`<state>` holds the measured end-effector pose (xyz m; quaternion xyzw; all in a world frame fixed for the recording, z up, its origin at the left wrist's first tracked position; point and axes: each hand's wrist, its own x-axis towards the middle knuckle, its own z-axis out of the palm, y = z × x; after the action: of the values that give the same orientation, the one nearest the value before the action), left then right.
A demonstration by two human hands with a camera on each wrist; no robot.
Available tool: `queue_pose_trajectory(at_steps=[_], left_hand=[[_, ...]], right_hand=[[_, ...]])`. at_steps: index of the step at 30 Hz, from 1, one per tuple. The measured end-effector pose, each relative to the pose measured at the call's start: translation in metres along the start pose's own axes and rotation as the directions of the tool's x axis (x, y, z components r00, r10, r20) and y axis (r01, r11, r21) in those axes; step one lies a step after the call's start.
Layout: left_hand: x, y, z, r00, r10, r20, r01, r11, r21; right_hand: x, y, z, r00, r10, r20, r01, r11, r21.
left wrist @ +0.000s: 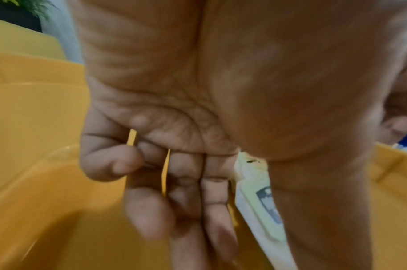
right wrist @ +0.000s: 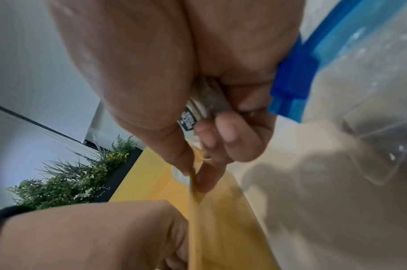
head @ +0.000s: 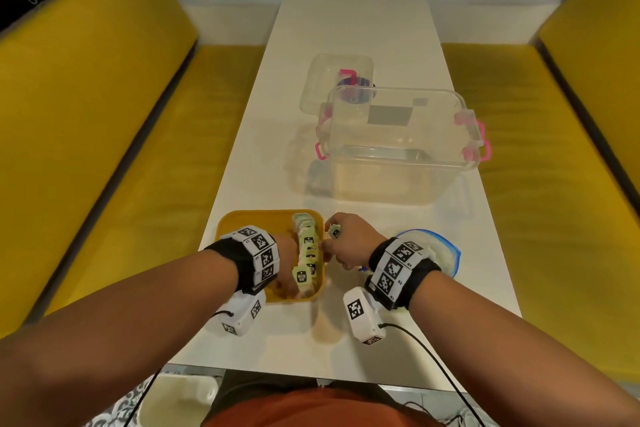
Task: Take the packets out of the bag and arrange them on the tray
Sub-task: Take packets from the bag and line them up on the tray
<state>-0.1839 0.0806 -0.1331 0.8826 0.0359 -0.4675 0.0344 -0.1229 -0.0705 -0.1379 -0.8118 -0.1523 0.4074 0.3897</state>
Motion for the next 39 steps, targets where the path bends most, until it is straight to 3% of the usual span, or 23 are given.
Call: queue_pose_trajectory(at_steps=[5, 13, 17, 22, 25, 29, 35, 37, 39], left_hand=[[0.002, 0.001, -0.007, 0.996, 0.025, 0.083, -0.024, 1.000, -0.013], [-0.007, 0.018, -0.014, 0.997, 0.017, -0.074, -0.013, 0.998, 0.060], [-0.005, 0.017, -0.013, 0.997, -0.002, -0.073, 0.005, 0.999, 0.044], [0.005, 0.001, -0.013, 1.000, 0.015, 0.008, -0.014, 0.993, -0.116], [0.000, -0.012, -0.020, 0.995, -0.009, -0.098, -0.015, 0.969, -0.246], [-0.006, -0.020, -0.028, 0.962, -0.125, -0.244, 0.071, 0.973, -0.219], [-0.001, -0.015, -0.025, 0.939, -0.153, -0.307, 0.097, 0.977, -0.192], [-0.005, -0.017, -0.026, 0.927, -0.180, -0.329, 0.119, 0.973, -0.197], [-0.014, -0.021, -0.031, 0.907, -0.186, -0.378, 0.117, 0.973, -0.197]], right_hand=[[0.001, -0.001, 0.002, 1.000, 0.007, -0.016, -0.007, 1.000, 0.002], [-0.001, 0.000, 0.002, 0.999, -0.005, -0.037, 0.004, 1.000, -0.020], [-0.003, -0.002, 0.002, 1.000, -0.015, -0.020, 0.014, 0.999, -0.045], [-0.006, -0.006, -0.001, 0.999, -0.016, -0.038, 0.014, 0.998, -0.059], [-0.009, -0.007, -0.005, 0.998, -0.017, -0.057, 0.014, 0.998, -0.058], [-0.010, -0.006, -0.004, 0.994, -0.091, -0.057, 0.079, 0.979, -0.186], [-0.011, -0.007, -0.003, 0.990, -0.123, -0.072, 0.097, 0.951, -0.294], [-0.014, -0.009, -0.006, 0.991, -0.104, -0.086, 0.082, 0.968, -0.236], [-0.017, -0.011, -0.009, 0.993, -0.101, -0.064, 0.097, 0.993, -0.061]])
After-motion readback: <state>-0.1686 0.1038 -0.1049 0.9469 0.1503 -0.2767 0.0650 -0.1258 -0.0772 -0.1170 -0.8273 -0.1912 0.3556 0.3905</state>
